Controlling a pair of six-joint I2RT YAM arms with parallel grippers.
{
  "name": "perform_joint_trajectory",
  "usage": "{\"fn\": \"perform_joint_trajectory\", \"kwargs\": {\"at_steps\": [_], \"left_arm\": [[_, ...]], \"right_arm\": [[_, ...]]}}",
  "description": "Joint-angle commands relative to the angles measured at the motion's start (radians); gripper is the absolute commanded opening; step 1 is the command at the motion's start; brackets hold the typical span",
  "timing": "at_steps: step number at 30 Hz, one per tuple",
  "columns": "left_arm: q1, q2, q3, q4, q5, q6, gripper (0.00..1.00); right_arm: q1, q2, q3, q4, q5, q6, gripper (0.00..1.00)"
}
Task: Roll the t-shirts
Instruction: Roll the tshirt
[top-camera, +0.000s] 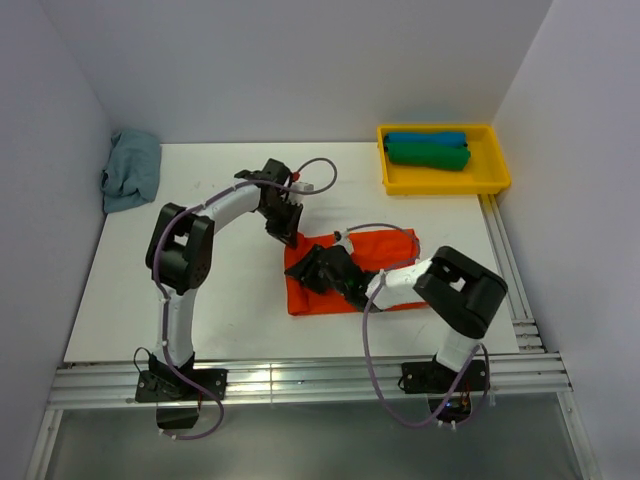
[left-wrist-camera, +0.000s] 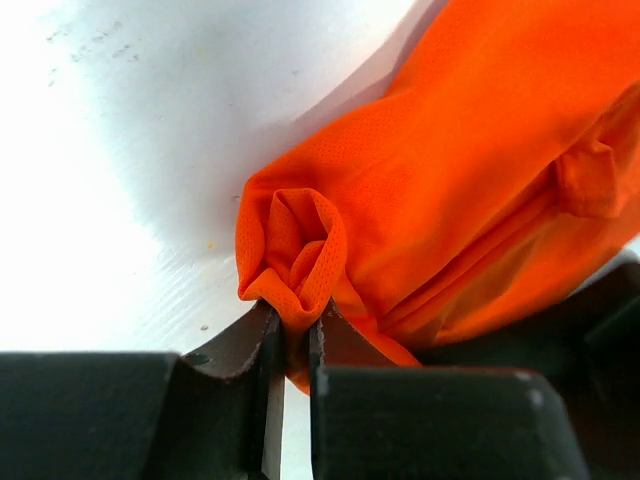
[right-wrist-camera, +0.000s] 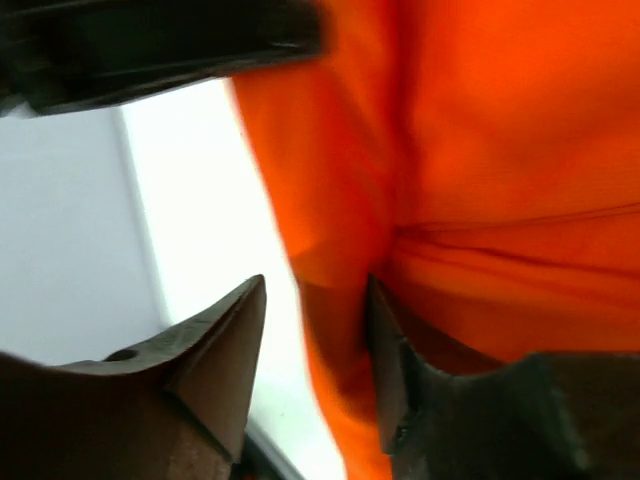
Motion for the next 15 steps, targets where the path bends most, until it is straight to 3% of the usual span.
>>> {"fn": "perform_joint_trajectory", "kwargs": {"at_steps": [1,6,10,15], "left_arm": [[-0.016,0.019,0.054,-0.082,-0.111,0.001,0.00],[-0.029,0.053,0.095,-0.127,-0.149,0.000,0.00],[-0.043,0.075,0.120,-0.153,-0.163,-0.002,0.00],[-0.049,0.081,0.132,-0.173,-0.175,0.001,0.00]], "right_arm": [[0.074,-0.107,0.163,-0.505,0.237,-0.178,0.54],[0.189,-0.072,0.431,-0.857,0.513,-0.253,0.56],[0.229,0.074,0.626,-1.118,0.658,-0.269,0.56],[0.264,0.175,0.770,-1.235,0.734,-0.276,0.55]]}}
